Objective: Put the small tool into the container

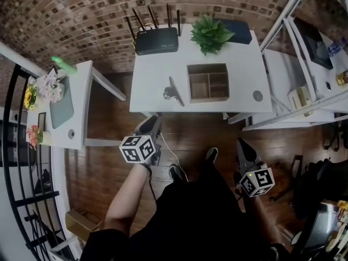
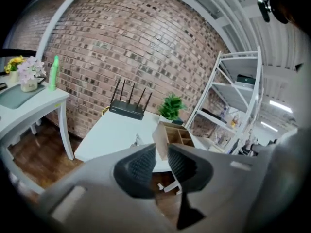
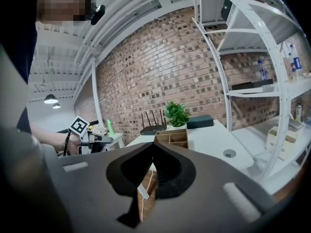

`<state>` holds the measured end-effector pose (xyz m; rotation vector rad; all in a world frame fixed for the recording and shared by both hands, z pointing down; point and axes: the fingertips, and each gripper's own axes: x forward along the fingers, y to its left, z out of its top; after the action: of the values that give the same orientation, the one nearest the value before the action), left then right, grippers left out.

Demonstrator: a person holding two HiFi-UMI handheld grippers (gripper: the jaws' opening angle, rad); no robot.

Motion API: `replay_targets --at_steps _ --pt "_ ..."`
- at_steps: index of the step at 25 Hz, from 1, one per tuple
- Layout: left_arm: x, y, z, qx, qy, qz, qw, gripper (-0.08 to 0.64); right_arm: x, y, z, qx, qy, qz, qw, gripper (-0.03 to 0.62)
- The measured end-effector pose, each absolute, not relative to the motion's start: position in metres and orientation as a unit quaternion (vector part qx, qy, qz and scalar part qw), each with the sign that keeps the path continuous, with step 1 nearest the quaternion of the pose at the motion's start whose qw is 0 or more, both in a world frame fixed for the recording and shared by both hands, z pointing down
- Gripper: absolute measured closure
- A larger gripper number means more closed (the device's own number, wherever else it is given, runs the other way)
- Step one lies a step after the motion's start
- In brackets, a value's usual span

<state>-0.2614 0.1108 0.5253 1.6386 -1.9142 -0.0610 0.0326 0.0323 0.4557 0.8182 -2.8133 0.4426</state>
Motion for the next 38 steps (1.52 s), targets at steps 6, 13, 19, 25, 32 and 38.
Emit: replay_targets --at_steps 6,13,19,25,32,38 --pt "-0.280 0.041 0.562 0.577 -0.737 0.032 0.351 0.460 0.034 -0.047 0.448 0.246 -0.953 0.163 0.061 0.588" --pt "-0.297 0.015 0.613 0.553 -0.720 0.062 0.415 0.453 0.048 -0.100 0.443 0.270 -0.948 0.154 0.066 0.588" --pt "-0.322 -0.009 0.653 0.569 -0.670 0.061 0.473 0.405 0.061 -0.091 0.456 0.373 -0.909 0.170 0.075 0.588" --pt "-0.320 -0.022 0.675 0.607 -0.589 0.064 0.530 0.465 0.042 -0.049 0.471 0.432 -0.879 0.189 0.076 0.588" --pt "-0.304 -0.044 0.660 0.647 -0.527 0.029 0.551 0.531 0.041 -0.012 0.485 0.464 -0.858 0.212 0.062 0.588" --pt "-0.310 -0.033 0.612 0.648 -0.570 -0.017 0.505 0.554 0.077 -0.005 0.489 0.470 -0.852 0.225 0.052 0.588"
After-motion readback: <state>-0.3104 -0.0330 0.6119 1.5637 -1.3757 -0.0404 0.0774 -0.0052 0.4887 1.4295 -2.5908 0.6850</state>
